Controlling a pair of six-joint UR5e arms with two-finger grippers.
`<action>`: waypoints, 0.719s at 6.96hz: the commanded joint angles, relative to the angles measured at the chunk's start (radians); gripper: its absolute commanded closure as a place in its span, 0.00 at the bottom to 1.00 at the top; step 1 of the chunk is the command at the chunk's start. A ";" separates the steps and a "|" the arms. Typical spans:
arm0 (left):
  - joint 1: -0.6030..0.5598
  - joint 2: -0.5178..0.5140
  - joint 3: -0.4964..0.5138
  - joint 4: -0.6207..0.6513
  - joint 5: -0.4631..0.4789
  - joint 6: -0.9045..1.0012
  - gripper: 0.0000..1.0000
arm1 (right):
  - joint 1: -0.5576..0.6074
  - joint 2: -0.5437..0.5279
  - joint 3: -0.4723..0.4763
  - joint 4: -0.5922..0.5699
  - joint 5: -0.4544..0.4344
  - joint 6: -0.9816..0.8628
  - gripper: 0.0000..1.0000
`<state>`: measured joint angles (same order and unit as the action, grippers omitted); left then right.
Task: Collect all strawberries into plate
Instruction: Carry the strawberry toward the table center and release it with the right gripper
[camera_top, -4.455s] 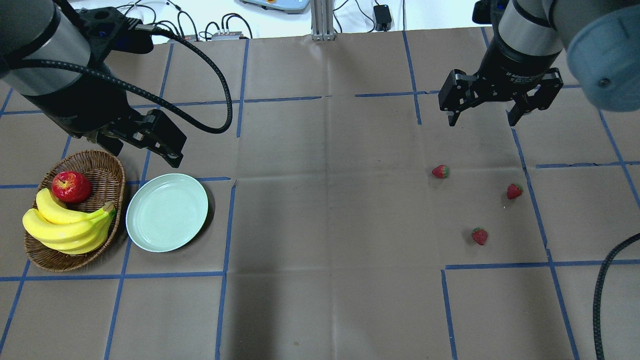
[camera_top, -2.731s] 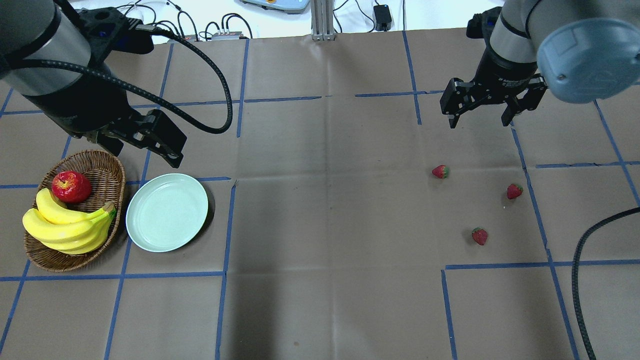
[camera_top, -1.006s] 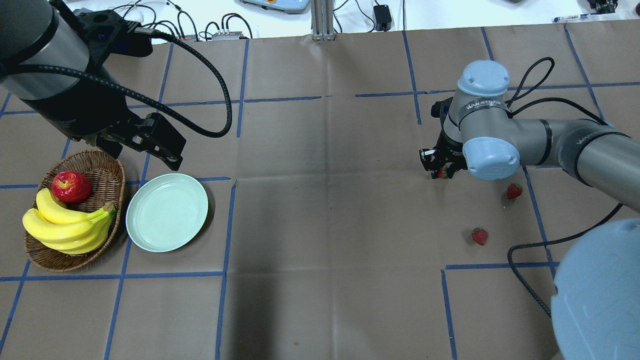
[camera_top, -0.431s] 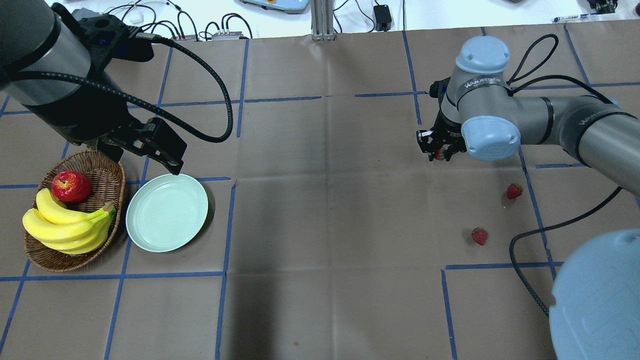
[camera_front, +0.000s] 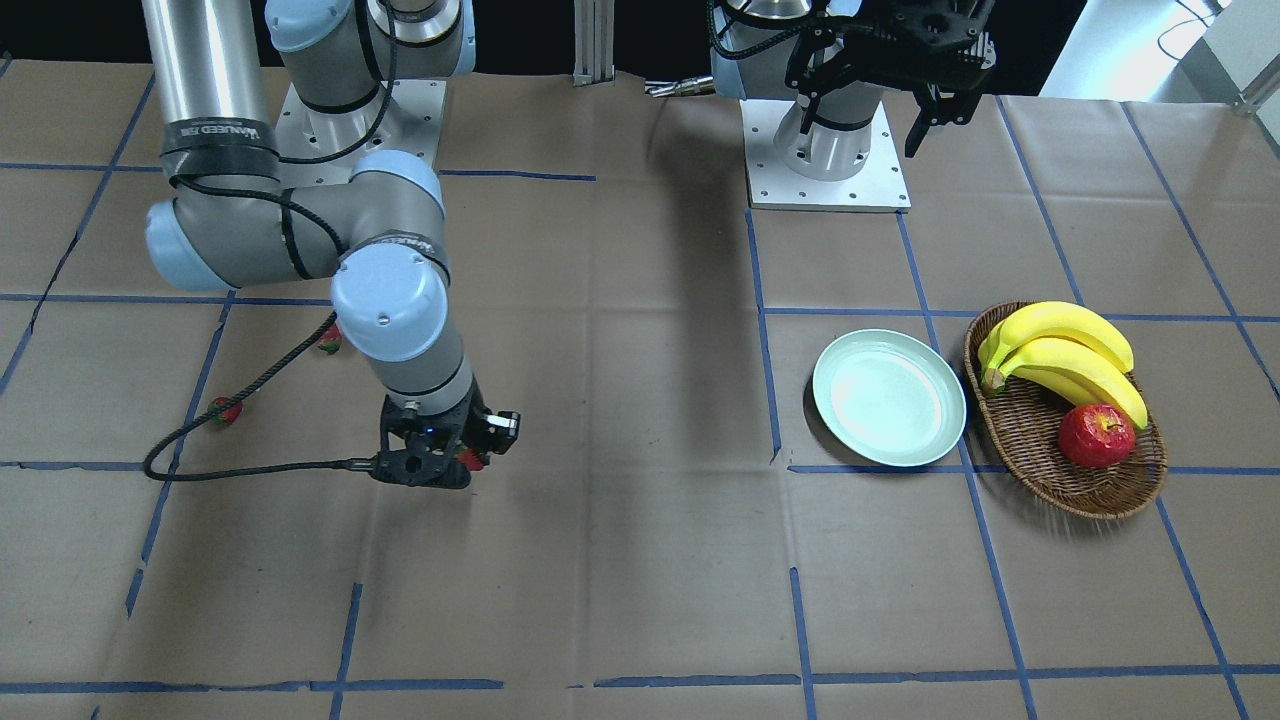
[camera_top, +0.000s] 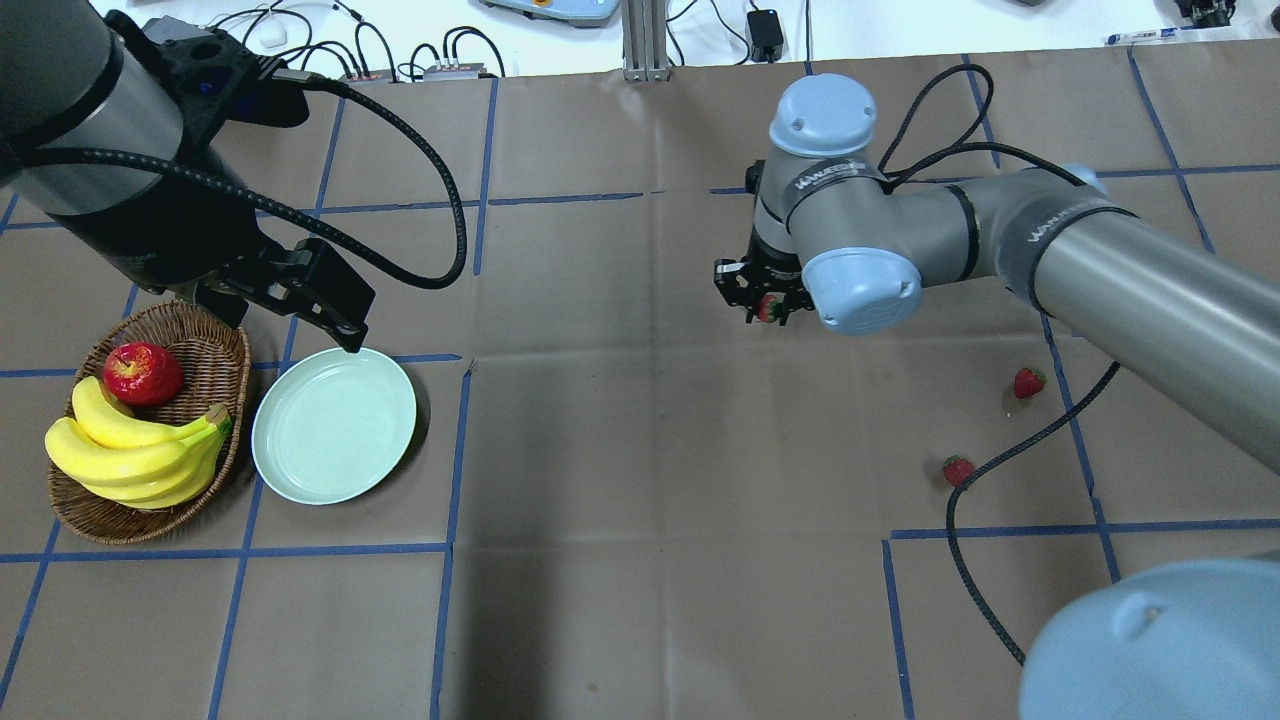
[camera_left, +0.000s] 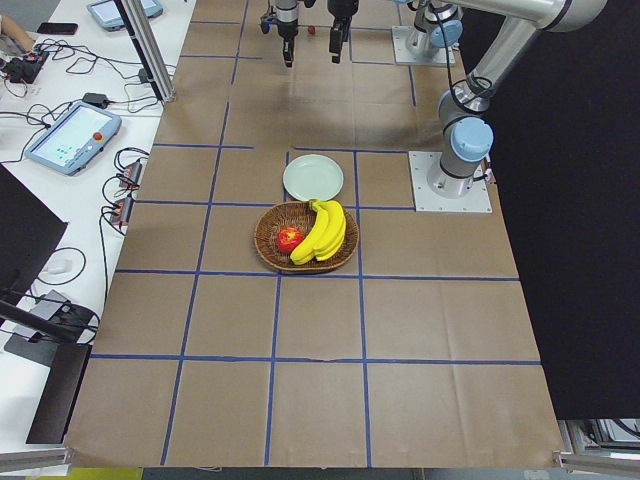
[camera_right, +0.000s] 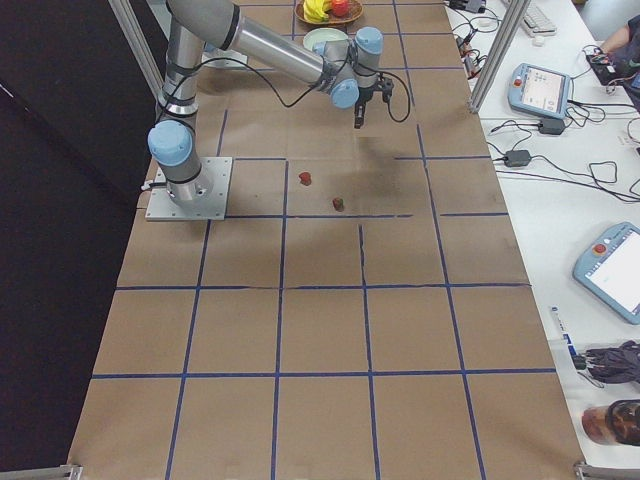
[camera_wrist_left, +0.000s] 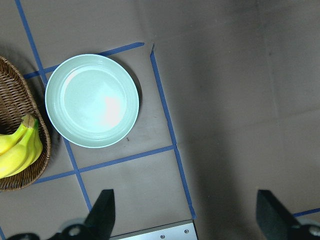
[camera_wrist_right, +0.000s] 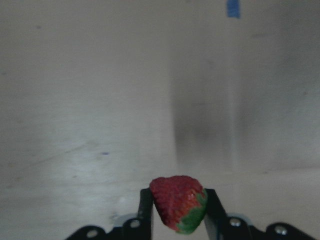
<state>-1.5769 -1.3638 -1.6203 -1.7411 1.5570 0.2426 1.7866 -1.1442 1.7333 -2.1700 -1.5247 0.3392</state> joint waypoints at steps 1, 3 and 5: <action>0.000 0.000 -0.001 0.000 0.000 0.001 0.00 | 0.129 0.098 -0.084 -0.007 0.029 0.186 0.73; 0.000 0.000 -0.001 0.000 0.001 0.003 0.00 | 0.169 0.148 -0.133 -0.005 0.029 0.236 0.71; 0.000 0.000 -0.001 0.000 0.001 0.003 0.00 | 0.172 0.150 -0.132 0.001 0.034 0.236 0.00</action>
<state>-1.5769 -1.3637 -1.6214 -1.7410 1.5585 0.2453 1.9538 -0.9988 1.6043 -2.1732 -1.4946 0.5703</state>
